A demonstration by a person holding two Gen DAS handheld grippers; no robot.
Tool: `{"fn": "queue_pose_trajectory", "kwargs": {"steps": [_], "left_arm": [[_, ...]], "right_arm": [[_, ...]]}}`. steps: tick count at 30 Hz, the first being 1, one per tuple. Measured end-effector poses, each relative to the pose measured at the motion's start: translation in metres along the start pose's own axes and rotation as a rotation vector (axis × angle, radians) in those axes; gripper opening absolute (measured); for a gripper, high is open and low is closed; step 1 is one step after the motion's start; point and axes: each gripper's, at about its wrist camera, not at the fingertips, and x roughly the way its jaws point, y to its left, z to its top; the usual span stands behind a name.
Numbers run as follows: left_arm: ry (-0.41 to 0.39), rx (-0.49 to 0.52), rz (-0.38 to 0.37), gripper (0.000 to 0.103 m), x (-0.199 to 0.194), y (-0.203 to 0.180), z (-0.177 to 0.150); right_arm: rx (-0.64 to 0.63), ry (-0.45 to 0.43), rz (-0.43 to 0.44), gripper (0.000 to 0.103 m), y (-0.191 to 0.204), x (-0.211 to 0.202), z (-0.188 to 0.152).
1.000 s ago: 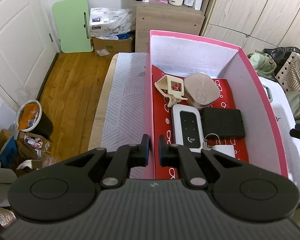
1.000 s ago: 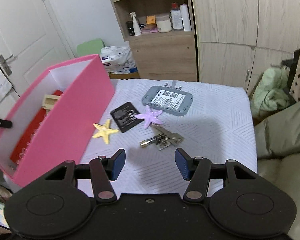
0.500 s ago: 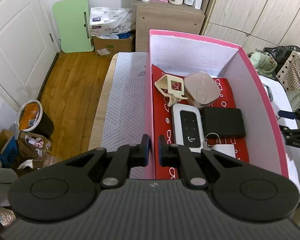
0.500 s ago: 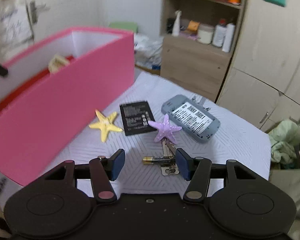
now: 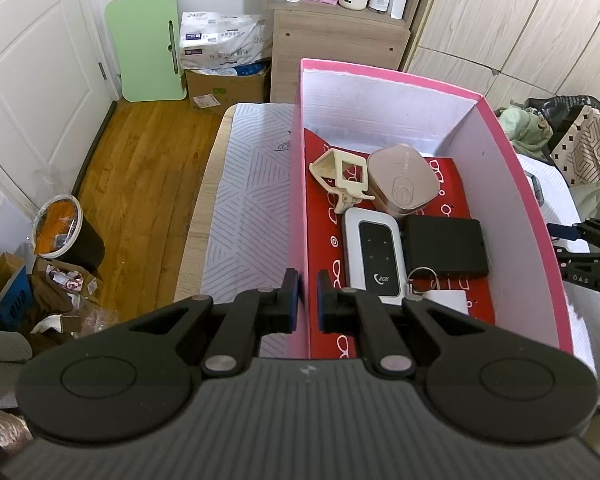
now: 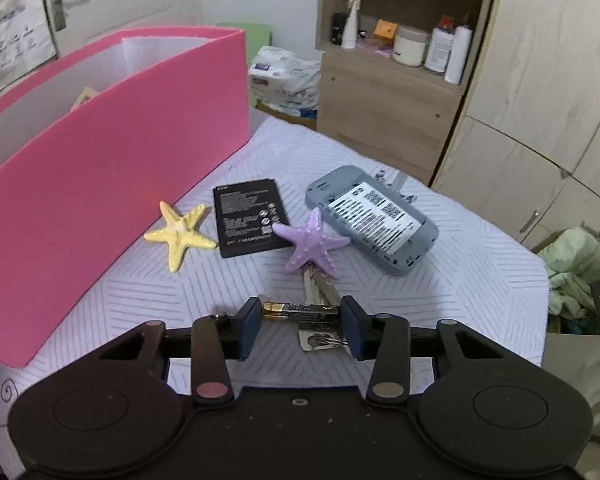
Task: Organize rigid objects
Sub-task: 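Grasp the second AA battery with the right gripper, then carry the second battery into the box and release it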
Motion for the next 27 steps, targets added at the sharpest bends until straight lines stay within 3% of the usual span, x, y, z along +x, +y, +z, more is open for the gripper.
{"fn": "queue_pose_trajectory", "kwargs": {"steps": [6,11,14,17,23,27], "left_arm": [[0.001,0.001,0.000,0.007,0.000,0.000,0.000],[-0.004,-0.002,-0.001,0.007,-0.001,0.000,0.001],[-0.005,-0.018,-0.010,0.007,-0.002,0.002,0.002],[-0.007,-0.026,-0.018,0.007,-0.002,0.004,0.002],[-0.006,-0.025,-0.021,0.007,-0.002,0.005,0.000],[-0.006,-0.022,-0.026,0.007,-0.002,0.005,0.001]], "right_arm": [[0.007,-0.090,-0.005,0.048,0.003,-0.029,0.010],[-0.068,-0.233,0.019,0.048,0.028,-0.072,0.029],[-0.103,-0.302,0.074,0.048,0.046,-0.092,0.045],[-0.125,-0.325,0.199,0.048,0.063,-0.102,0.063],[-0.190,-0.233,0.453,0.048,0.112,-0.089,0.095],[-0.123,-0.020,0.627,0.048,0.136,-0.053,0.111]]}}
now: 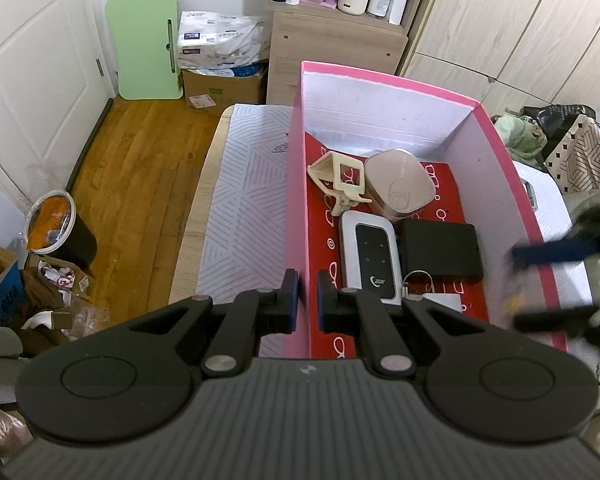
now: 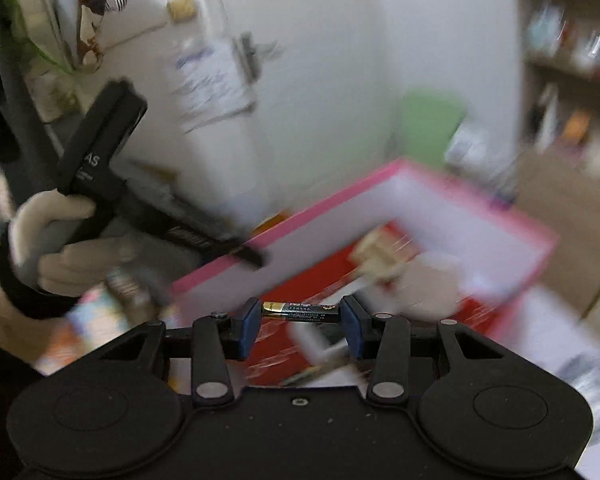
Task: Organize rigid objects
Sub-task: 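Carry the second battery into the box and release it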
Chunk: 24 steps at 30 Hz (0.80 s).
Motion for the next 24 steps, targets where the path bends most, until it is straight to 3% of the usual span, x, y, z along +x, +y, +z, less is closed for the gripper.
{"fn": "queue_pose_trajectory", "kwargs": {"steps": [5,9,17,24], "left_arm": [[0.000,-0.006,-0.012,0.007,0.000,0.002,0.000],[0.000,-0.007,-0.016,0.007,0.000,0.003,0.000],[0.001,-0.008,-0.017,0.007,0.000,0.003,0.000],[0.001,-0.008,-0.016,0.007,0.000,0.003,0.000]], "right_arm": [[0.062,0.137,0.047,0.048,0.004,0.046,0.005],[0.092,0.165,0.046,0.049,0.004,0.061,0.007],[0.227,-0.009,0.062,0.049,-0.025,0.006,-0.001],[0.298,-0.157,-0.103,0.052,-0.047,-0.059,-0.039]]}}
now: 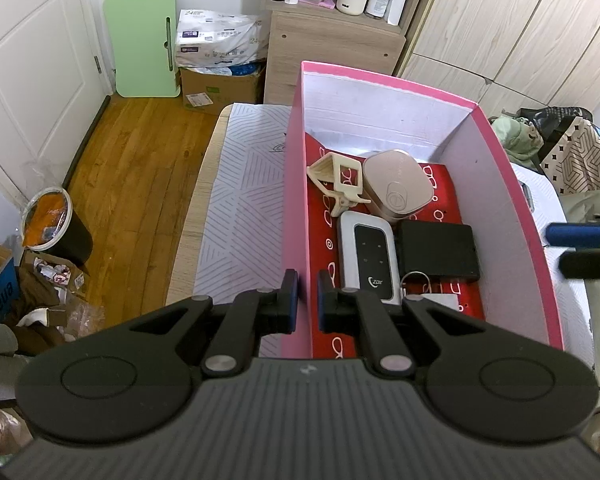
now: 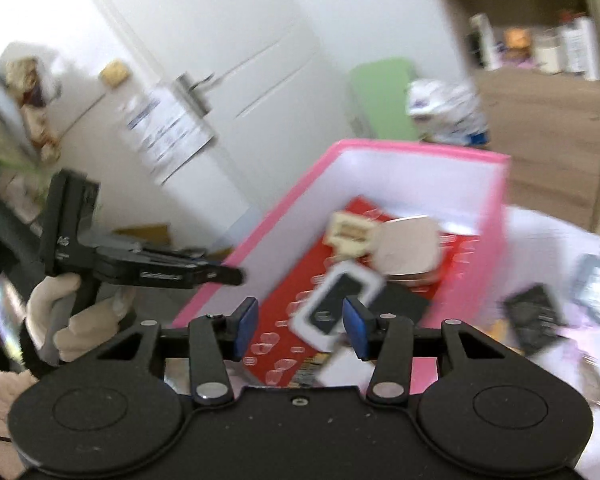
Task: Organize rigid objects
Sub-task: 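Carry the second battery into the box and release it, then grasp the key ring with keys with the right gripper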
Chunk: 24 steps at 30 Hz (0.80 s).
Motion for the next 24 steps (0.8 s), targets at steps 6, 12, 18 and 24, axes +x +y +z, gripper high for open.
{"fn": "queue_pose_trajectory", "kwargs": {"steps": [6,12,18,24], "left_arm": [[-0.007,-0.002,0.001,0.007,0.000,0.001,-0.001],[-0.006,-0.014,0.008,0.007,0.000,0.001,-0.001],[-0.005,0.003,0.036,0.007,0.000,-0.007,0.000],[-0.004,0.031,0.057,0.007,0.000,-0.012,-0.002]], "right_arm": [[0.104,-0.038,-0.117,0.053,-0.040,-0.035,-0.028],[0.139,-0.075,-0.267,0.053,-0.066,-0.038,-0.063],[0.142,-0.062,-0.452,0.053,-0.091,-0.026,-0.085],[0.168,-0.078,-0.506,0.053,-0.110,-0.012,-0.090]]}}
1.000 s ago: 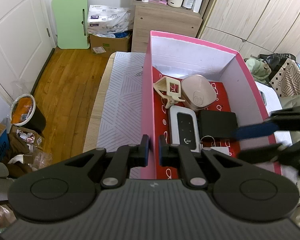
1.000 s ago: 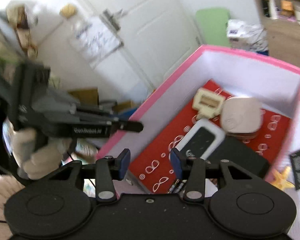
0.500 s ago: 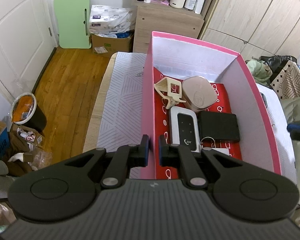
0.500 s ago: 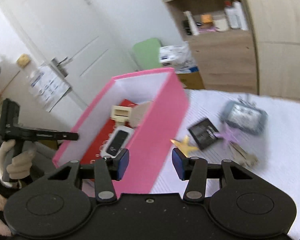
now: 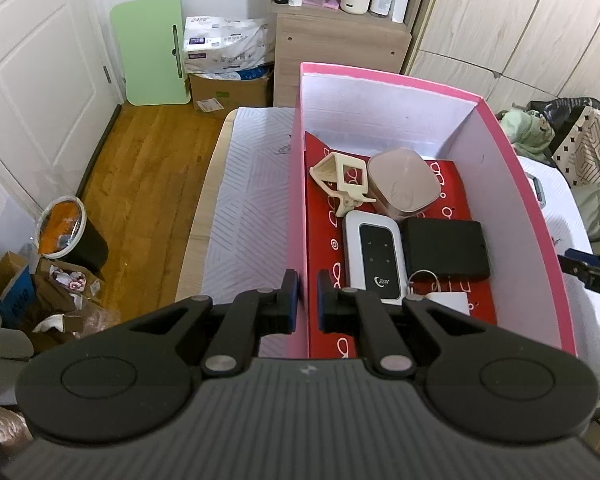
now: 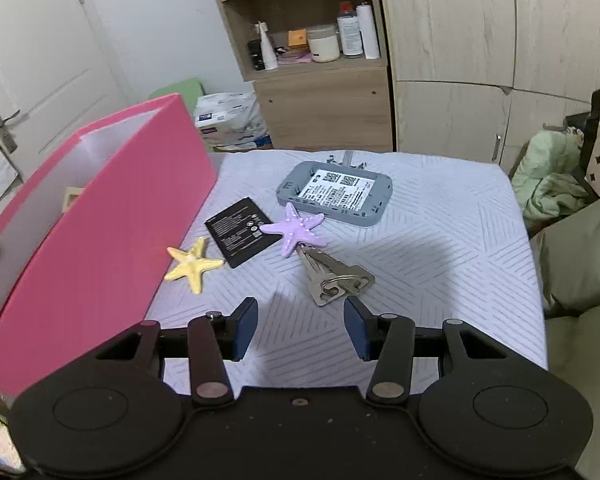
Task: Organize rigid objects
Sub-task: 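Grasp the key ring with keys with the right gripper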
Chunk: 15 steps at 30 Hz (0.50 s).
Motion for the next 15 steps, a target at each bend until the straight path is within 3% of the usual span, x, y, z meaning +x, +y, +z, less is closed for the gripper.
{"fn": "queue_pose_trajectory", "kwargs": {"steps": [11,14,15], "left_arm": [[-0.005,0.023,0.018,0.007,0.000,-0.004,0.000],[-0.006,0.024,0.017,0.007,0.000,-0.004,-0.001],[-0.006,0.027,0.016,0.007,0.000,-0.004,-0.001]], "right_arm": [[0.068,-0.068,-0.091,0.053,-0.002,0.028,0.004],[0.173,-0.088,-0.076,0.033,-0.018,0.027,0.007],[0.204,-0.083,-0.075,0.019,-0.024,0.028,0.009]]}}
